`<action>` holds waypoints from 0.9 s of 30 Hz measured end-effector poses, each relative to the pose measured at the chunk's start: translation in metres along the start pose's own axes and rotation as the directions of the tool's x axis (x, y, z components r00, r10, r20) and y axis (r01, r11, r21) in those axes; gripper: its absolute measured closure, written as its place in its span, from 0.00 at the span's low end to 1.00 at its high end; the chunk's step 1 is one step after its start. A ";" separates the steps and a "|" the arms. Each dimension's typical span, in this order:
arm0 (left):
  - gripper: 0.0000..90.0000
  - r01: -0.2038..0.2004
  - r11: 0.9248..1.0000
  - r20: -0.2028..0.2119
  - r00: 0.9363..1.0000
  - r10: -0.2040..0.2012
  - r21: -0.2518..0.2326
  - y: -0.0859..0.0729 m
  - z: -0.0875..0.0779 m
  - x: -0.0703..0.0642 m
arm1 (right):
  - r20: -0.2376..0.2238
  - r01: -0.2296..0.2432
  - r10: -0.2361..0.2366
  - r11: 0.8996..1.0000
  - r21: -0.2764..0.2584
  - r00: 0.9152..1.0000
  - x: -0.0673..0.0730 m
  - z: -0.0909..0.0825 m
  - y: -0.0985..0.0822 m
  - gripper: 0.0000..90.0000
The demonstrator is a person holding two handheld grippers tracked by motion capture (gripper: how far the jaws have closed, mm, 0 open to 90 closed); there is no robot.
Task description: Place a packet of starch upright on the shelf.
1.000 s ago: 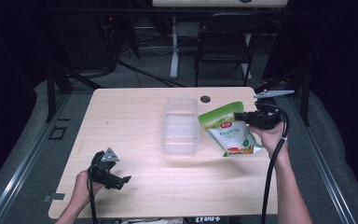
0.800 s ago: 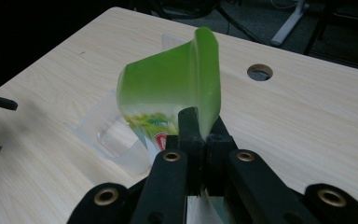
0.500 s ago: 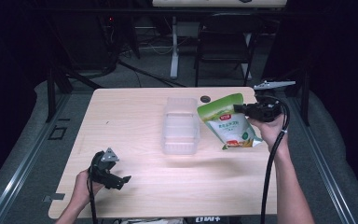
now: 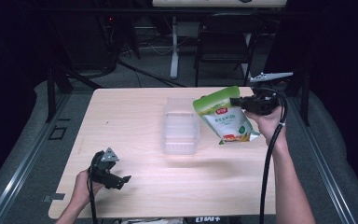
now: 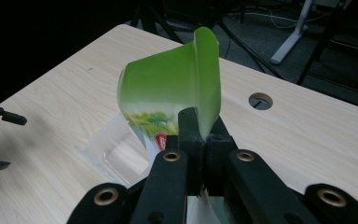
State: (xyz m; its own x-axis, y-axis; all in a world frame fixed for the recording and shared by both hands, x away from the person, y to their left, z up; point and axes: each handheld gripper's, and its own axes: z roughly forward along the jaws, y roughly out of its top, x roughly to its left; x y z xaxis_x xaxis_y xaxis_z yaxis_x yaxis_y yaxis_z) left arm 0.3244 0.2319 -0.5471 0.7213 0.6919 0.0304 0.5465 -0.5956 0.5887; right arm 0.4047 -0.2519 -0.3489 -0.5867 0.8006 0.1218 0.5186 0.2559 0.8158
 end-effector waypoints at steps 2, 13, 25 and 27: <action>0.02 0.001 1.000 0.000 1.000 -0.001 -0.001 0.000 0.000 0.000 | -0.002 0.005 -0.005 1.000 -0.004 1.000 0.001 0.000 0.003 0.99; 0.02 0.002 1.000 0.001 1.000 -0.002 -0.002 0.000 0.000 0.000 | -0.011 0.038 -0.039 0.999 -0.027 0.999 0.013 0.000 0.023 0.99; 0.02 -0.001 1.000 0.001 1.000 0.001 0.000 0.000 0.000 0.000 | -0.030 0.061 -0.063 0.997 -0.048 0.998 0.028 0.007 0.041 0.99; 0.02 -0.001 1.000 0.001 1.000 0.001 0.000 0.000 0.000 0.000 | -0.032 0.062 -0.064 0.997 -0.051 0.997 0.030 0.009 0.043 0.99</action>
State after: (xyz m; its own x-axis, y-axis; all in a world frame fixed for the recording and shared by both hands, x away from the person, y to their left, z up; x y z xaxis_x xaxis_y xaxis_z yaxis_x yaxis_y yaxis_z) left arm 0.3244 0.2323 -0.5470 0.7223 0.6910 0.0298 0.5459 -0.5960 0.5889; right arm 0.4151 -0.2125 -0.3151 -0.6382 0.7649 0.0875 0.4486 0.2772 0.8496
